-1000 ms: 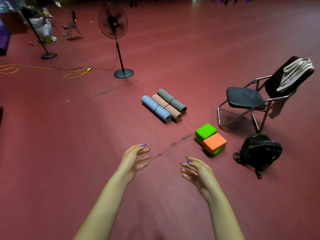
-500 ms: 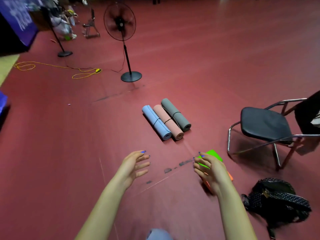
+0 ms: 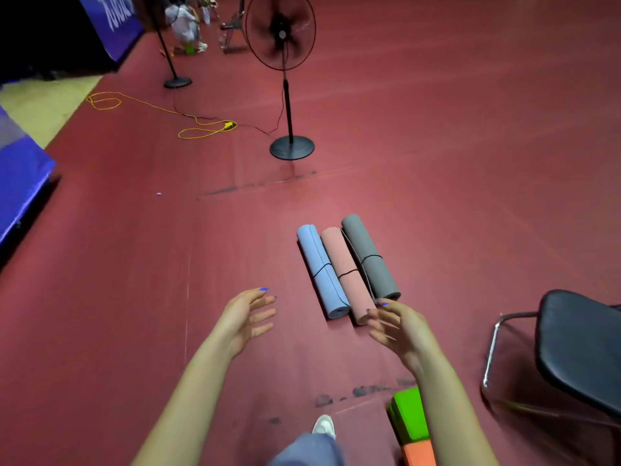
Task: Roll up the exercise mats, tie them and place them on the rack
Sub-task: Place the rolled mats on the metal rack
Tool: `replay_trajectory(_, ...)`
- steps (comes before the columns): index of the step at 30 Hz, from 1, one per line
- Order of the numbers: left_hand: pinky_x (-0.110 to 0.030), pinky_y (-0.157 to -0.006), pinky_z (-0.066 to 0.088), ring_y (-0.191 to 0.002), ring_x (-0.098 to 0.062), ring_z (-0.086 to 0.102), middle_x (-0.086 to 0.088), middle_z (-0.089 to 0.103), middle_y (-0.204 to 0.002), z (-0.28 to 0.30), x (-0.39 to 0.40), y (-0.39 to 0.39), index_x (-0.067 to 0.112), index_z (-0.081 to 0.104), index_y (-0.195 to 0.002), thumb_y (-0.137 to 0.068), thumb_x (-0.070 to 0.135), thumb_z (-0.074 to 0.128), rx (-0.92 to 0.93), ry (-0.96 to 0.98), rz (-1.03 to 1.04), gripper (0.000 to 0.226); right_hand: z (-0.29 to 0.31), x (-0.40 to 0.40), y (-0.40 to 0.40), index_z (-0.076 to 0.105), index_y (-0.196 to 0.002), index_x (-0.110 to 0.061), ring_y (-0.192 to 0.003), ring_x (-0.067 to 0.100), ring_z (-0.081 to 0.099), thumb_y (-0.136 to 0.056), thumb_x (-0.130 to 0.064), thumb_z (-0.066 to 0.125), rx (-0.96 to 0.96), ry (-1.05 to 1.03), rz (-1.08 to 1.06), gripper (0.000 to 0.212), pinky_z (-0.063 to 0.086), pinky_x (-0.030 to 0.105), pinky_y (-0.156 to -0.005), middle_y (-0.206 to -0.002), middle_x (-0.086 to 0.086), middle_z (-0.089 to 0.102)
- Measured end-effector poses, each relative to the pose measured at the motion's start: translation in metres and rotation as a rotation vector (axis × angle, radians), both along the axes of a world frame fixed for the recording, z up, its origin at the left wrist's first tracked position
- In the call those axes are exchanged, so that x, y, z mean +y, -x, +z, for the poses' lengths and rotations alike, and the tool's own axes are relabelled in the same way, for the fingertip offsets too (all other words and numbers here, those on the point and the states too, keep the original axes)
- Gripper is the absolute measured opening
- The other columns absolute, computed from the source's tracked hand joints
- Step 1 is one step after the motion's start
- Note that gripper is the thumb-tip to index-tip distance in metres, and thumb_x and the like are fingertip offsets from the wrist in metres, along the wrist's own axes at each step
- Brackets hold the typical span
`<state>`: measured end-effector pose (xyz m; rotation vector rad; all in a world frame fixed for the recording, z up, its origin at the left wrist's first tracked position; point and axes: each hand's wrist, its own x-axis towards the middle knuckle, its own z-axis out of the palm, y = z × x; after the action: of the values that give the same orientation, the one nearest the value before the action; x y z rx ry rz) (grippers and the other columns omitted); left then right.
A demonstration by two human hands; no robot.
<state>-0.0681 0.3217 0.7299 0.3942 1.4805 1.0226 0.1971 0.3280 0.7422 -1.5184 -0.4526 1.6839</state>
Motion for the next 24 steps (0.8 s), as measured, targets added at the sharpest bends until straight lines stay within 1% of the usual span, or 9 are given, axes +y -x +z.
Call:
replay_trajectory(2,-0.035,-0.076,0.049,-0.087,-0.022,0.063,-0.003,0.067,-0.101,0.006,0.051,-0.009,0.021,0.059,-0.097,-0.095,0.020,0.052,0.004,-0.007,0.011,0.007,0.009,0.051,-0.008,0.060,-0.093,-0.012,-0.070,0.023,0.059,-0.093,-0.010,0.048,0.002,-0.016,-0.015,0.012,0.053,0.026,-0.057,-0.085,0.010,0.064)
replay_trajectory(6,-0.035,-0.075,0.049,-0.087,-0.023,0.063,-0.003,0.067,-0.099,0.007,0.139,-0.032,0.021,0.060,-0.096,-0.094,0.019,0.053,-0.003,0.005,0.023,0.007,0.008,0.138,-0.028,0.060,-0.092,-0.011,-0.072,0.025,0.056,-0.093,-0.009,0.048,0.034,-0.012,-0.020,0.012,0.049,0.031,-0.066,-0.083,0.013,0.063)
replay_trajectory(8,-0.035,-0.075,0.049,-0.087,-0.023,0.064,-0.003,0.067,-0.099,-0.004,0.178,-0.044,0.020,0.060,-0.098,-0.094,0.020,0.054,-0.011,0.030,0.034,0.007,-0.007,0.183,-0.040,0.059,-0.093,-0.010,-0.068,0.023,0.055,-0.093,-0.009,0.047,0.038,0.027,-0.006,0.012,0.049,0.029,-0.062,-0.079,0.010,0.062)
replay_trajectory(10,-0.034,-0.074,0.049,-0.085,-0.022,0.064,-0.002,0.067,-0.098,-0.018,0.216,-0.054,0.021,0.059,-0.098,-0.094,0.020,0.053,0.000,0.068,0.059,0.007,-0.026,0.231,-0.051,0.056,-0.094,-0.010,-0.065,0.022,0.050,-0.093,-0.008,0.046,0.066,0.065,0.025,0.010,0.045,0.027,-0.060,-0.076,0.009,0.059)
replay_trajectory(12,-0.033,-0.072,0.049,-0.084,-0.021,0.063,0.000,0.066,-0.095,-0.038,0.251,-0.066,0.022,0.058,-0.098,-0.094,0.021,0.052,-0.002,0.109,0.115,0.007,-0.044,0.283,-0.064,0.056,-0.092,-0.009,-0.068,0.023,0.055,-0.094,-0.010,0.046,0.068,0.107,0.086,0.010,0.050,0.029,-0.063,-0.082,0.010,0.061)
replay_trajectory(14,-0.033,-0.071,0.048,-0.082,-0.020,0.062,0.000,0.065,-0.096,-0.058,0.283,-0.079,0.022,0.058,-0.098,-0.094,0.021,0.051,-0.020,0.165,0.193,0.007,-0.059,0.335,-0.076,0.058,-0.093,-0.010,-0.070,0.023,0.058,-0.094,-0.010,0.046,0.054,0.149,0.145,0.012,0.054,0.029,-0.061,-0.084,0.011,0.063)
replay_trajectory(18,-0.033,-0.068,0.047,-0.081,-0.019,0.059,0.000,0.063,-0.099,-0.097,0.334,-0.111,0.020,0.057,-0.097,-0.095,0.020,0.048,-0.114,0.327,0.285,0.010,-0.085,0.429,-0.100,0.059,-0.094,-0.011,-0.067,0.022,0.058,-0.094,-0.010,0.044,-0.006,0.211,0.248,0.015,0.052,0.029,-0.061,-0.081,0.010,0.063)
replay_trajectory(21,-0.031,-0.061,0.049,-0.081,-0.019,0.060,-0.002,0.063,-0.101,-0.131,0.367,-0.133,0.018,0.057,-0.105,-0.097,0.020,0.045,-0.142,0.430,0.306,0.015,-0.112,0.487,-0.113,0.060,-0.092,-0.013,-0.067,0.021,0.058,-0.094,-0.009,0.044,-0.098,0.283,0.307,0.017,0.050,0.028,-0.061,-0.079,0.008,0.064)
replay_trajectory(24,-0.033,-0.063,0.047,-0.083,-0.019,0.060,-0.003,0.063,-0.103,-0.185,0.392,-0.151,0.014,0.056,-0.116,-0.098,0.020,0.043,-0.149,0.520,0.309,0.022,-0.158,0.532,-0.120,0.060,-0.098,-0.012,-0.066,0.020,0.058,-0.093,-0.009,0.044,-0.156,0.350,0.353,0.017,0.049,0.026,-0.058,-0.077,0.007,0.064)
